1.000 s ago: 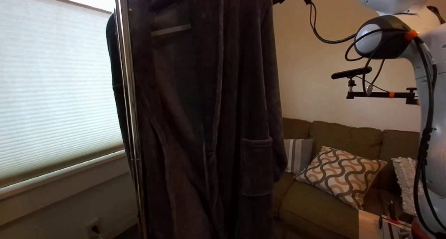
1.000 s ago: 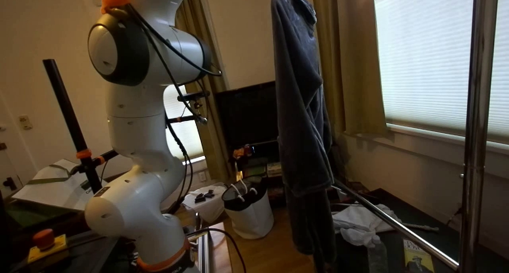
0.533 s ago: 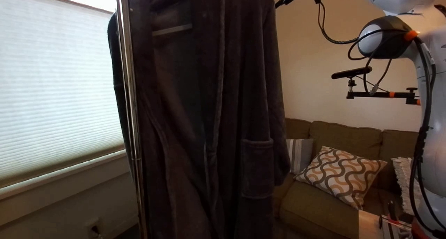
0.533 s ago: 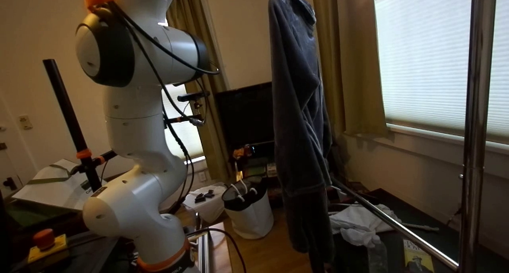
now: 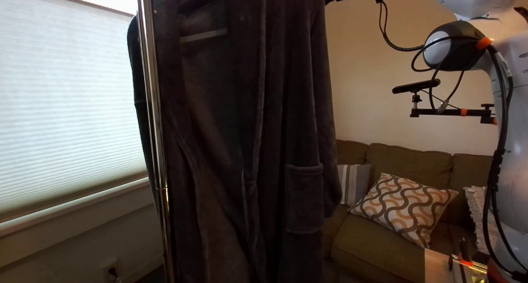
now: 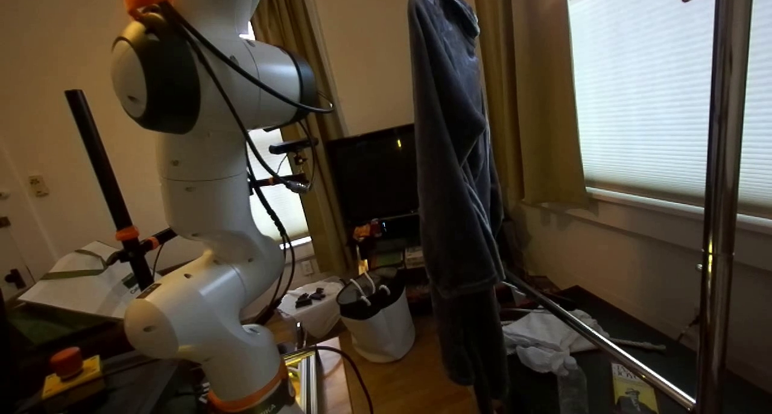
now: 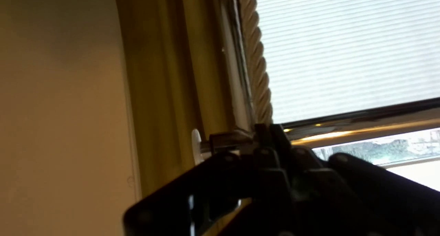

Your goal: Put the rope on the bottom rod

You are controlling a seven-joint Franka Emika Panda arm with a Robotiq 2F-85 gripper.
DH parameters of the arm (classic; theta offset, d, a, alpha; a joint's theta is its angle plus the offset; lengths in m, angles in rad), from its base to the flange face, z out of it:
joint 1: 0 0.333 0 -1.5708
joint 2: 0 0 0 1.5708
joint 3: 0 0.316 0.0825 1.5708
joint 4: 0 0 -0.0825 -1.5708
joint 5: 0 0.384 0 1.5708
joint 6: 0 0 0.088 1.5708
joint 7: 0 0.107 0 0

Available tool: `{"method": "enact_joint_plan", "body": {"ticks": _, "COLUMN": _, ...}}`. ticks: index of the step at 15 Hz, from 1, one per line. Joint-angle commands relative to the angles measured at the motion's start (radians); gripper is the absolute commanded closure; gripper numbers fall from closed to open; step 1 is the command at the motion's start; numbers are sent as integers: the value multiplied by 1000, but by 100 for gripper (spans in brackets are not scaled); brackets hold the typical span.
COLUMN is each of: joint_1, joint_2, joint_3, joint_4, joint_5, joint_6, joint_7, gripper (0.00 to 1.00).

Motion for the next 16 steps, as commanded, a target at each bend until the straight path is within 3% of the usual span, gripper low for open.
{"method": "enact_joint_plan", "body": {"ticks": 1, "joint_1": -18, "joint_2": 26, "joint_3": 10, "joint_4": 49, "joint_5": 26, "joint_6": -4, "joint_7": -41, "gripper": 100}}
{"method": "enact_joint_plan", "body": {"ticks": 4, "joint_1": -26, "joint_2": 12, "joint_3": 7, "joint_4": 53, "joint_5": 24, "joint_6": -18, "joint_7": -61, "gripper": 100}}
{"method": "enact_joint_plan", "body": {"ticks": 5, "joint_1": -29, "joint_2": 11, "joint_3": 6, "joint_4": 54, "joint_5": 23, "joint_6": -24, "joint_7": -65, "gripper": 74}}
{"method": "enact_joint_plan", "body": {"ticks": 6, "joint_1": -30, "joint_2": 12, "joint_3": 5, "joint_4": 57, "joint_5": 20, "joint_6": -20, "joint_7": -62, "gripper": 73}}
{"method": "enact_joint_plan", "body": {"ticks": 14, "joint_1": -23, "joint_2": 46, "joint_3": 12, "joint_4": 69, "joint_5": 15, "joint_6": 15, "joint_7": -79, "gripper": 15}}
{"method": "enact_joint_plan", "body": {"ticks": 15, "joint_1": -65, "joint_2": 88, "joint_3": 63, "joint_4": 141, "joint_5": 5, "joint_6": -3, "joint_7": -57, "gripper": 7}}
{"method": "enact_joint_plan", "body": {"ticks": 16, "joint_1": -68, "joint_2": 98, "joint_3": 75, "joint_4": 155, "joint_5": 3, "joint_6": -1, "joint_7": -52, "gripper": 10}}
